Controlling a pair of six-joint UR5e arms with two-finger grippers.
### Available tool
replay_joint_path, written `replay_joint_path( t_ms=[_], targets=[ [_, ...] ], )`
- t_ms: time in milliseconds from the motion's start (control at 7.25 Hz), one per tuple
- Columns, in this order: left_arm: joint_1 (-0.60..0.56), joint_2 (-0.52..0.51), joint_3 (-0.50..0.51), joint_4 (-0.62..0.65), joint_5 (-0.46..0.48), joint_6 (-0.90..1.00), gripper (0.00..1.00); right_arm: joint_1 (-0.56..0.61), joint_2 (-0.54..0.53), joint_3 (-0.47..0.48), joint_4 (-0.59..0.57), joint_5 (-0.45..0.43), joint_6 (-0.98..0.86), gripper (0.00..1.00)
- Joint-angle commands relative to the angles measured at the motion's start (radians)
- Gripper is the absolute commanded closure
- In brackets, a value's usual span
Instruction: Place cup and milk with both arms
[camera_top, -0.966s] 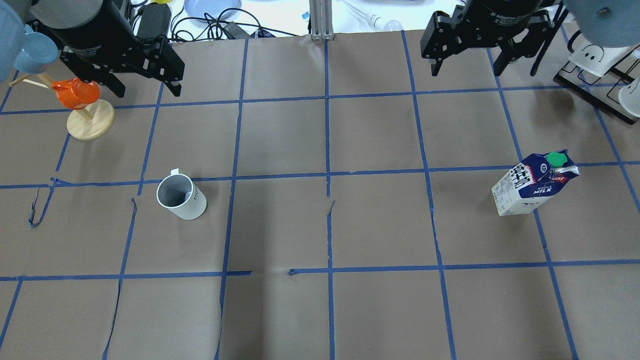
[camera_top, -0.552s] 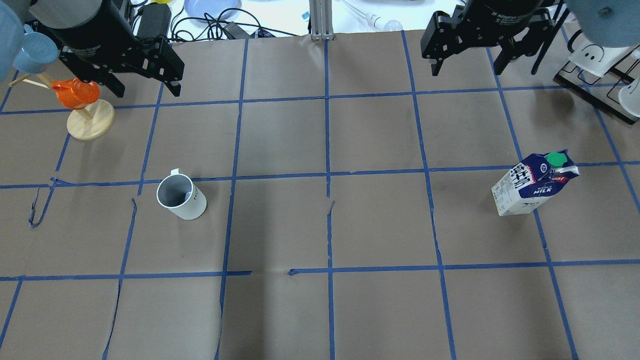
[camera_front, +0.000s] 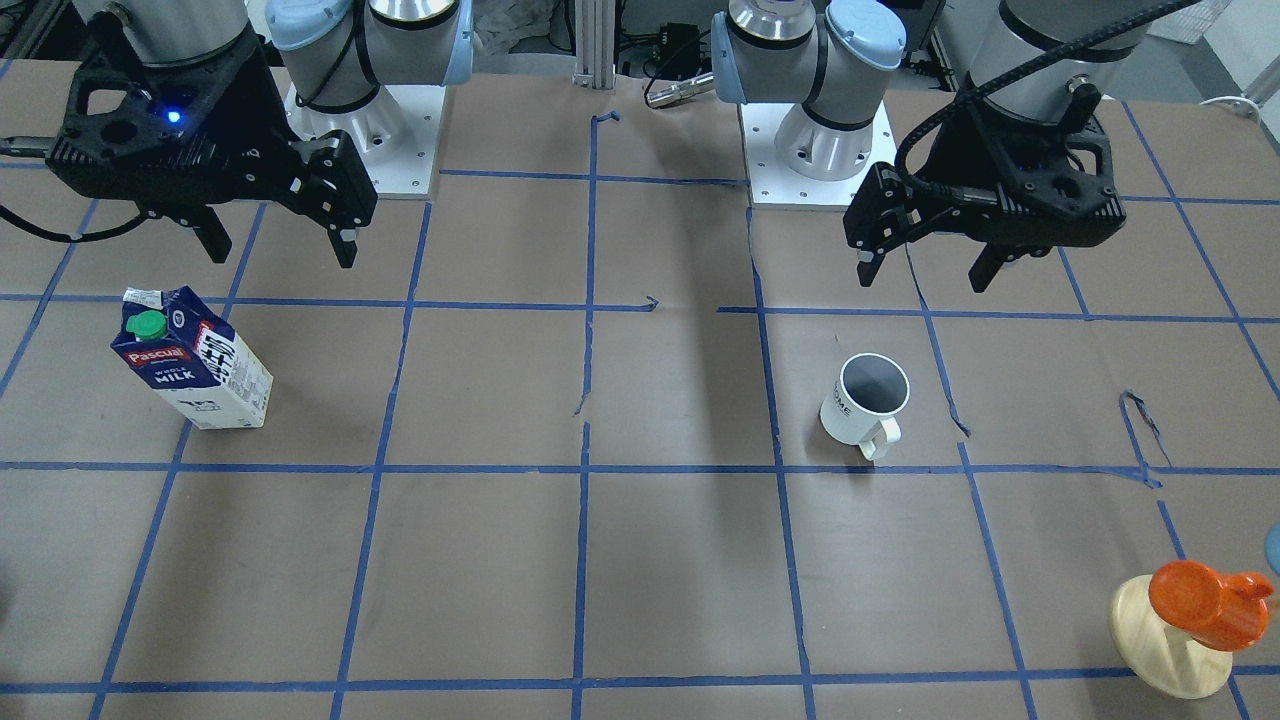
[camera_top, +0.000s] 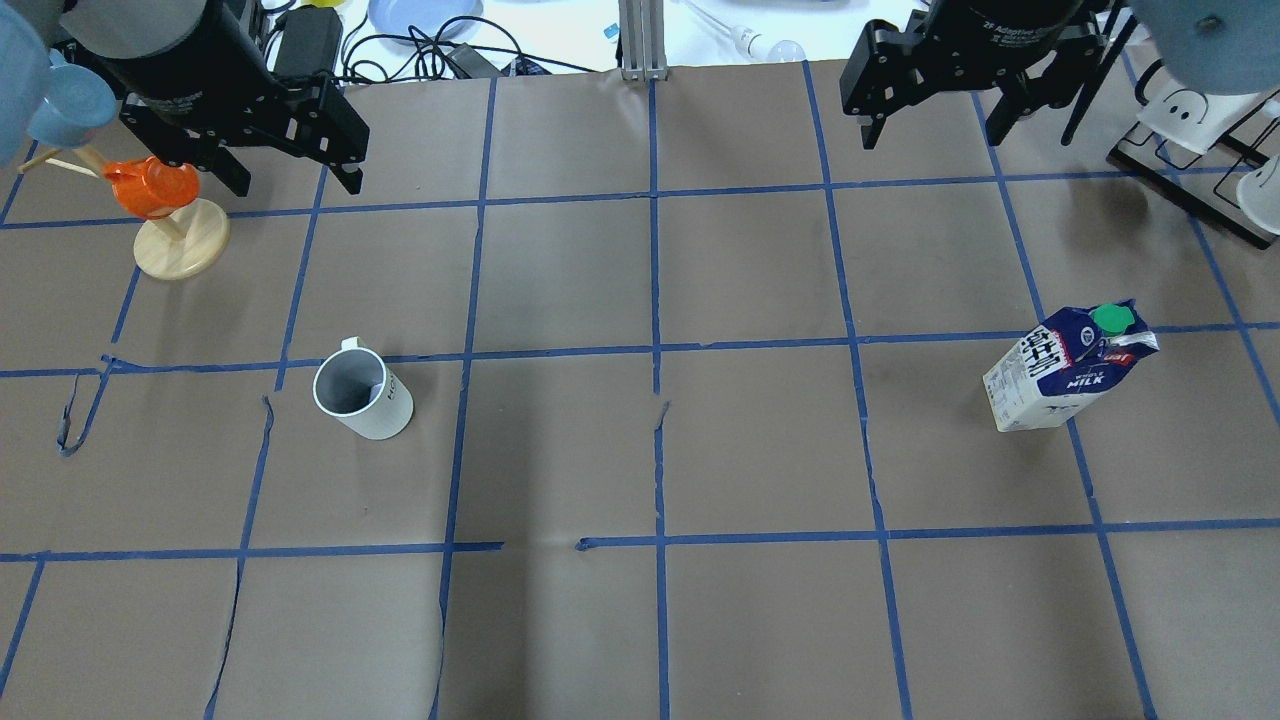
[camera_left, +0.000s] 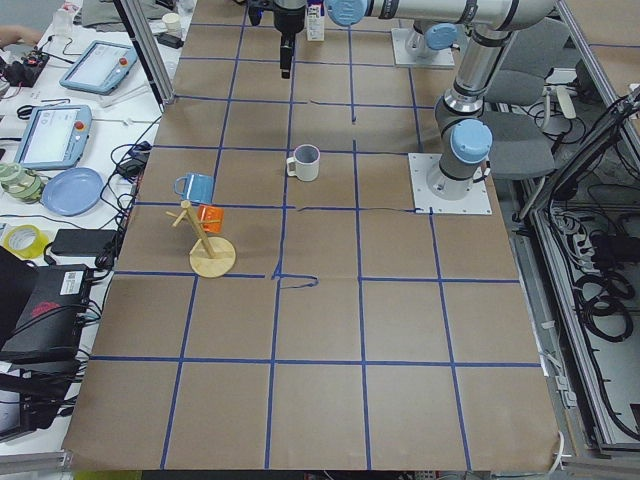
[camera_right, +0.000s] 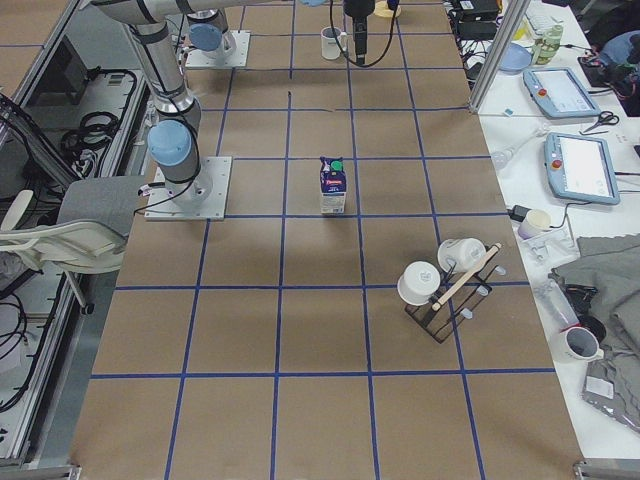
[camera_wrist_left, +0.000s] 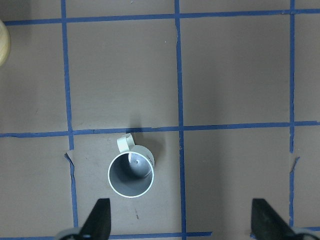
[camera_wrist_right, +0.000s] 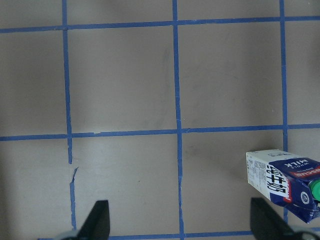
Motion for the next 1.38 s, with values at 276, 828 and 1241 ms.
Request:
replay_joint_path(
  t_ms=[276,828,1241],
  targets=[
    [0.0,0.003,-0.002,0.0,0.003,0.0,0.0,0.0,0.005,0.001,0.0,-0.001,0.0,0.0],
    [0.0,-0.003,-0.002,0.0,-0.001,0.0,0.0,-0.001,0.005,0.004,0.0,0.002,0.003,0.0],
    [0.032,0.022,-0.037,-0.074,0.022,0.027,0.0,-0.001,0.005,0.004,0.0,0.0,0.002,0.0]
  ],
)
